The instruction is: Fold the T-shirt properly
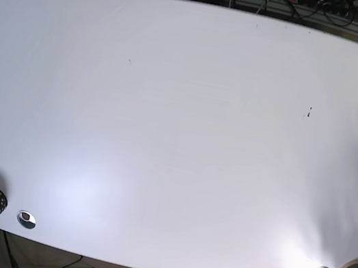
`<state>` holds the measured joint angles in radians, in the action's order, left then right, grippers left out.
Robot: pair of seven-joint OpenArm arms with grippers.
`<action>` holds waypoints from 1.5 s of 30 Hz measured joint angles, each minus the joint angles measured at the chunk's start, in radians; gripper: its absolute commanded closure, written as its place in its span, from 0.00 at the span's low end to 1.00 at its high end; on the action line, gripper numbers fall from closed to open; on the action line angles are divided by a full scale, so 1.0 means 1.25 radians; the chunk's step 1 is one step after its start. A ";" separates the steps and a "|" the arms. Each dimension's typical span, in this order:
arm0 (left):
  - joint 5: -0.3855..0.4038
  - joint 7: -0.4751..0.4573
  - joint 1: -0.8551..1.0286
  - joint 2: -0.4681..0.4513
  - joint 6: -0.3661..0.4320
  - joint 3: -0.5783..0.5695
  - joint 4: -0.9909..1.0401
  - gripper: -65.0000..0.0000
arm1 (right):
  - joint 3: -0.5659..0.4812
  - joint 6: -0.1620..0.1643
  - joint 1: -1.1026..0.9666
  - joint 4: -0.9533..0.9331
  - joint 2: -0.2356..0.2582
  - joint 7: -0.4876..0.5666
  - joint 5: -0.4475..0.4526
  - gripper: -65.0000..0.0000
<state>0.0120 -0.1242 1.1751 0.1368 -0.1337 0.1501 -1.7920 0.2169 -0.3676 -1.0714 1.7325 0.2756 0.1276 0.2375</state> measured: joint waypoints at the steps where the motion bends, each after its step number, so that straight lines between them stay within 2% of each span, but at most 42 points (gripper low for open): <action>1: -0.001 0.007 0.005 0.001 0.003 0.001 0.022 0.31 | -0.008 -0.002 -0.015 -0.002 -0.001 -0.001 -0.001 0.80; 8: -0.001 0.014 -0.046 0.001 -0.003 0.000 0.181 0.31 | -0.081 0.002 -0.043 -0.095 0.008 -0.013 -0.009 0.80; 16: -0.002 0.001 -0.189 0.000 0.001 0.052 0.373 0.31 | -0.165 -0.001 0.072 -0.290 0.004 -0.007 -0.010 0.80; 19: -0.005 0.006 -0.247 -0.025 -0.001 0.055 0.465 0.31 | -0.192 0.010 0.130 -0.367 0.005 -0.004 -0.010 0.80; 22: -0.006 0.007 -0.308 -0.050 -0.002 0.056 0.553 0.31 | -0.219 0.008 0.190 -0.438 0.005 -0.012 -0.013 0.80; 39: -0.003 -0.004 -0.590 -0.103 -0.006 0.054 0.963 0.32 | -0.229 0.009 0.423 -0.705 -0.003 0.001 -0.010 0.80; 45: -0.003 0.000 -0.721 -0.125 0.002 0.056 1.166 0.32 | -0.228 0.010 0.493 -0.793 -0.014 -0.002 -0.009 0.80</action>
<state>0.0078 -0.1238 0.2737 -0.0200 -0.1318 0.2199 -0.3344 -0.0685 -0.3546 -0.4553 0.7418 0.2581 0.1257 0.2256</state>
